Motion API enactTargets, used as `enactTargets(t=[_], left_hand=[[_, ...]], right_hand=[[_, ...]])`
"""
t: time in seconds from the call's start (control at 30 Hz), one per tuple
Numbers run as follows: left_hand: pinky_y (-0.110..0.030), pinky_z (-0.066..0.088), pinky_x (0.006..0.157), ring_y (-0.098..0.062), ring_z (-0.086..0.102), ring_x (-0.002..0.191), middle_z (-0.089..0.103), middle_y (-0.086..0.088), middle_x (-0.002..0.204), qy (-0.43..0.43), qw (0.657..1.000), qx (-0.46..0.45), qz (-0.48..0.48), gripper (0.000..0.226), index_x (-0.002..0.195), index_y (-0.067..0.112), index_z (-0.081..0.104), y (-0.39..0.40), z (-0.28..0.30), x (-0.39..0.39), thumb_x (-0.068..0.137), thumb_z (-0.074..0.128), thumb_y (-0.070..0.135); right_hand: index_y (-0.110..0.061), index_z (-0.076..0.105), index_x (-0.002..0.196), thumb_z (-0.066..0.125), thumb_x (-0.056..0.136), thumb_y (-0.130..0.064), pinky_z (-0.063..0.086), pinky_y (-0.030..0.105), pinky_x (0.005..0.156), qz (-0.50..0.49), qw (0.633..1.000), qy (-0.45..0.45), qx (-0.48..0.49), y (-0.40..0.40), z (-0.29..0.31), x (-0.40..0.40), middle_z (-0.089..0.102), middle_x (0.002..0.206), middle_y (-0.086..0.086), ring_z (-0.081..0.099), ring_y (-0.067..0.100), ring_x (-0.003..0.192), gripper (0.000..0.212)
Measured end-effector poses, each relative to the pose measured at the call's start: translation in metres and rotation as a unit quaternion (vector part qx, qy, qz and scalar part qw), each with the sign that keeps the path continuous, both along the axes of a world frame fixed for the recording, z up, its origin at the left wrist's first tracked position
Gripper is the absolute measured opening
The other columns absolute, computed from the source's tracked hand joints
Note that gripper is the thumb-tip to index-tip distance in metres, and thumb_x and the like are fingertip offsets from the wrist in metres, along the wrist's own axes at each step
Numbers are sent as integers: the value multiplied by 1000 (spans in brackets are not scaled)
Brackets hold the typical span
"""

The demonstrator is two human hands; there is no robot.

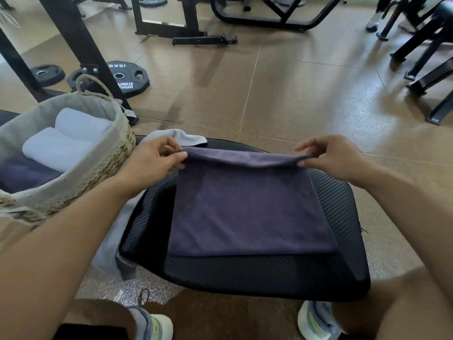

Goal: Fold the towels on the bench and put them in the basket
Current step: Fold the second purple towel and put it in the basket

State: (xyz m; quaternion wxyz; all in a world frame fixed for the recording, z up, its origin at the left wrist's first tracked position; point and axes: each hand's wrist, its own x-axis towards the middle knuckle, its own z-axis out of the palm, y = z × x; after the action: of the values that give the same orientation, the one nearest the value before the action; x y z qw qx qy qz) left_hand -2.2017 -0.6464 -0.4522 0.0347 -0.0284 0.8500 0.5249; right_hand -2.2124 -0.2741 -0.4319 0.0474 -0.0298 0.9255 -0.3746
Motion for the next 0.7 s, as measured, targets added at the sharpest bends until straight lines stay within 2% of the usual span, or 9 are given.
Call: enactTargets(t=[0.07,0.1,0.17,0.23,0.27,0.4,0.5,0.57,0.7], left_hand=[[-17,46,67,-20,65,69,72,-13,85,34,991,-123,-36,12,84,14,65,-5,2,9,89,75,17],[-16,44,66,-22,63,70,72,-11,83,56,983,-164,-52,12,82,16,67,-9,4,15,86,79,18],[-19,46,73,-18,63,75,70,-6,88,87,975,-185,-91,14,78,21,69,-15,9,26,82,82,17],[-30,49,83,-13,65,86,70,1,95,107,973,-166,-122,17,78,22,69,-20,12,37,80,83,13],[-33,48,86,-12,65,93,71,3,98,114,973,-153,-131,18,78,22,69,-21,14,44,80,84,12],[-27,46,94,-6,66,104,74,6,104,130,969,-136,-162,20,76,18,69,-21,15,66,78,85,7],[-17,44,98,-3,68,104,76,10,103,138,958,-137,-211,17,72,20,70,-22,11,80,73,86,23],[-16,44,99,-3,68,105,76,13,103,128,952,-137,-243,16,70,22,72,-22,7,87,69,82,34],[-15,45,100,2,66,111,76,16,103,78,946,-150,-277,13,69,25,72,-26,-6,95,66,84,28]], right_hand=[[-26,76,86,87,76,-11,41,5,59,46,996,-13,76,5,3,6,69,72,-3,56,-5,56,21],[-29,76,80,89,74,-13,44,14,63,64,994,-18,91,7,4,10,70,69,-3,56,-1,57,22],[-30,73,73,91,70,-16,48,33,67,90,991,-27,97,12,6,19,70,68,2,61,15,62,22],[-29,71,71,92,69,-19,50,41,67,110,988,-31,106,15,5,29,68,67,4,63,26,65,23],[-30,70,72,92,69,-21,51,43,67,121,985,-38,113,17,4,34,67,66,3,61,24,64,24],[-35,65,79,93,67,-24,48,39,64,177,971,-89,131,25,-3,51,59,65,-5,51,9,59,32],[-33,64,77,93,68,-26,41,23,58,197,963,-100,157,26,-6,63,56,64,-12,48,4,54,31],[-32,63,74,92,69,-29,40,19,57,198,958,-94,185,26,-6,70,59,65,-14,50,4,55,30],[-34,59,70,91,67,-39,41,17,59,205,944,-88,244,26,-7,80,65,68,-14,58,3,68,33]])
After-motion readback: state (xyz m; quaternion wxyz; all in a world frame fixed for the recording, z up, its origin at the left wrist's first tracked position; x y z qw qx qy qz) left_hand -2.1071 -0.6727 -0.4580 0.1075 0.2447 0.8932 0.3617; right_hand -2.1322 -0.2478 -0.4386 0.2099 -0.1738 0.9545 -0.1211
